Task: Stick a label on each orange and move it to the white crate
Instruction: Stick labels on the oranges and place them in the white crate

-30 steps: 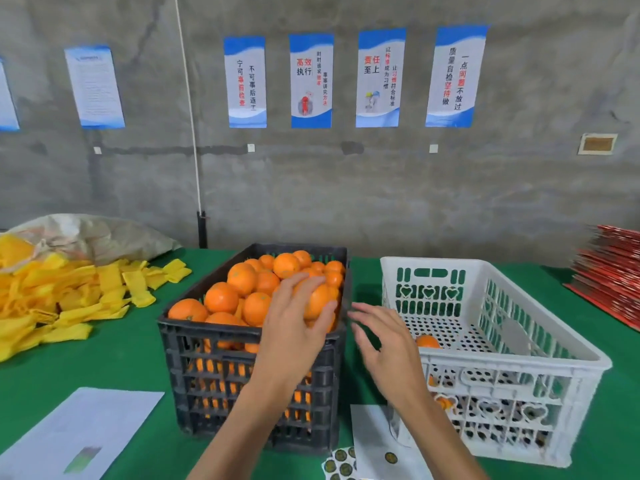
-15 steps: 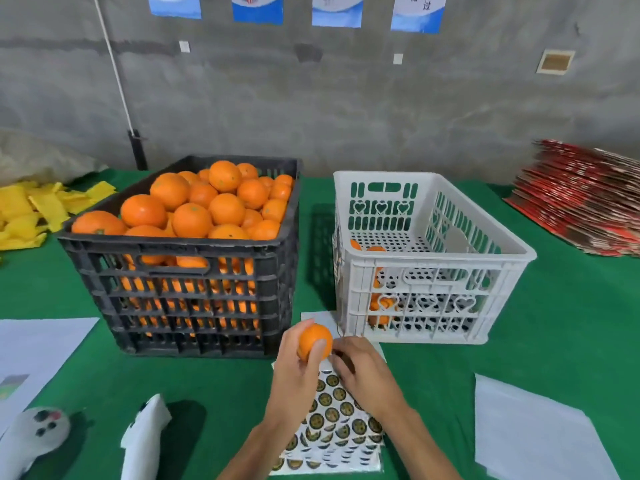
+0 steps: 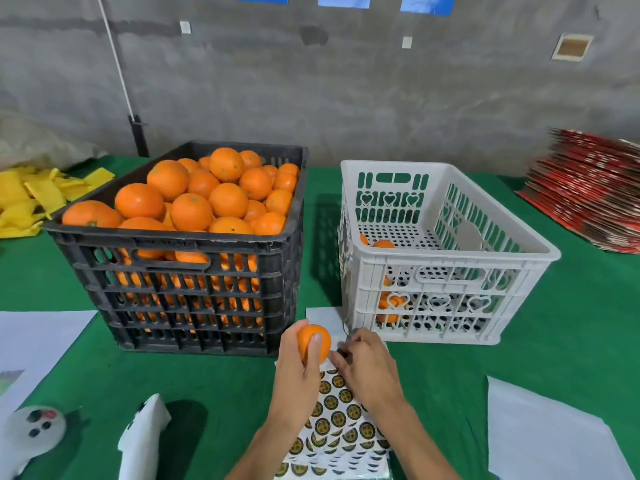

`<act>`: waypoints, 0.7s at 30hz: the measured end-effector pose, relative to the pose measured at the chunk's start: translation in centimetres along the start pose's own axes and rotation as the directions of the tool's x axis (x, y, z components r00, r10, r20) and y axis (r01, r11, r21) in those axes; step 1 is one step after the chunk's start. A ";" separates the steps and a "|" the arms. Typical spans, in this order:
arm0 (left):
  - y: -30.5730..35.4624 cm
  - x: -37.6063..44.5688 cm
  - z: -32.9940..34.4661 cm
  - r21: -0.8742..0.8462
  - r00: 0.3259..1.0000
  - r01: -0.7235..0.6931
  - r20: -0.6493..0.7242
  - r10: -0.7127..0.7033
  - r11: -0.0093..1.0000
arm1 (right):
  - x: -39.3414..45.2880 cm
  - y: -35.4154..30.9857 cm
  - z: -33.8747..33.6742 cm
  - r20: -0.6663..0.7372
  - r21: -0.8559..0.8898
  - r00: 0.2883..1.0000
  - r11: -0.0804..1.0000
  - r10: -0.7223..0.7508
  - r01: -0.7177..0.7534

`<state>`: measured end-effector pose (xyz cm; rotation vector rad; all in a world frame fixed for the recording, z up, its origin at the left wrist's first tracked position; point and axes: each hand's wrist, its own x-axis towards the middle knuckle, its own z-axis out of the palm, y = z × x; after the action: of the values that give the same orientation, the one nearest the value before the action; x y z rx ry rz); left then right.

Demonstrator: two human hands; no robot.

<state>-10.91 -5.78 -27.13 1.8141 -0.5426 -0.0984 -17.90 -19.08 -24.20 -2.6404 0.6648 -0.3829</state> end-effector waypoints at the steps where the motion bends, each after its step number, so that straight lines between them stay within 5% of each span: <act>1: 0.0 0.1 0.0 0.003 1.000 0.005 0.000 -0.005 1.000 | 0.0 -0.2 -0.1 -0.005 0.007 1.000 1.000 0.019 -0.019; 21: 1.1 -0.4 0.0 0.066 1.000 -0.019 0.007 0.018 0.998 | 0.2 -0.6 0.7 -0.091 -0.099 0.984 0.982 0.153 -0.162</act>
<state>-11.57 -5.82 -26.22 1.8731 -0.5729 -0.0742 -17.26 -18.53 -24.50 -2.6590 0.9390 -0.4233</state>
